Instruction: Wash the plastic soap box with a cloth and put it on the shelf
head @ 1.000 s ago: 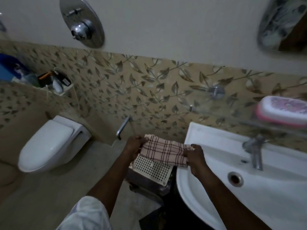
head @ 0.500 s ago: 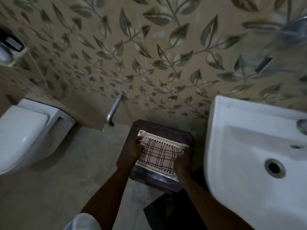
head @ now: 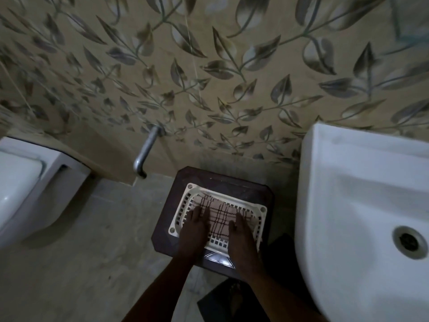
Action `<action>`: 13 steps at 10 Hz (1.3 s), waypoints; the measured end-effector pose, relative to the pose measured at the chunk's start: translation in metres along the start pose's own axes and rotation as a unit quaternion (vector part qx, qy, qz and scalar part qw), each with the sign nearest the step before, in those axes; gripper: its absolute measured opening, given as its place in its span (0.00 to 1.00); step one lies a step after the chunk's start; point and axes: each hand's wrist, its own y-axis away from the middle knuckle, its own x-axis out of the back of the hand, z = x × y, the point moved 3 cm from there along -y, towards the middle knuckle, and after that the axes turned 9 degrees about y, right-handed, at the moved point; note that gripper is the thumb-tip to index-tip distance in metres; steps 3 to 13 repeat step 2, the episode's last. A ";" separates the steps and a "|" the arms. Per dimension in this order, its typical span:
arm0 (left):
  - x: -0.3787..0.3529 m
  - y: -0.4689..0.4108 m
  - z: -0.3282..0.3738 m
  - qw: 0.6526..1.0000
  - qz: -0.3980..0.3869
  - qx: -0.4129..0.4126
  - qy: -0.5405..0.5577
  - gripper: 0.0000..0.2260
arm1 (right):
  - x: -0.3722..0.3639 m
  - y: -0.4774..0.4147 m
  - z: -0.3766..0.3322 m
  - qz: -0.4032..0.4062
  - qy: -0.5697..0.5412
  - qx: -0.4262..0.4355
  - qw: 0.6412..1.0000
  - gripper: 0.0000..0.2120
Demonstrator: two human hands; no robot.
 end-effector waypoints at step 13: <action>-0.004 -0.004 -0.006 0.998 -0.064 0.023 -0.005 0.25 | -0.001 0.007 0.003 -0.082 0.075 0.022 0.994 0.35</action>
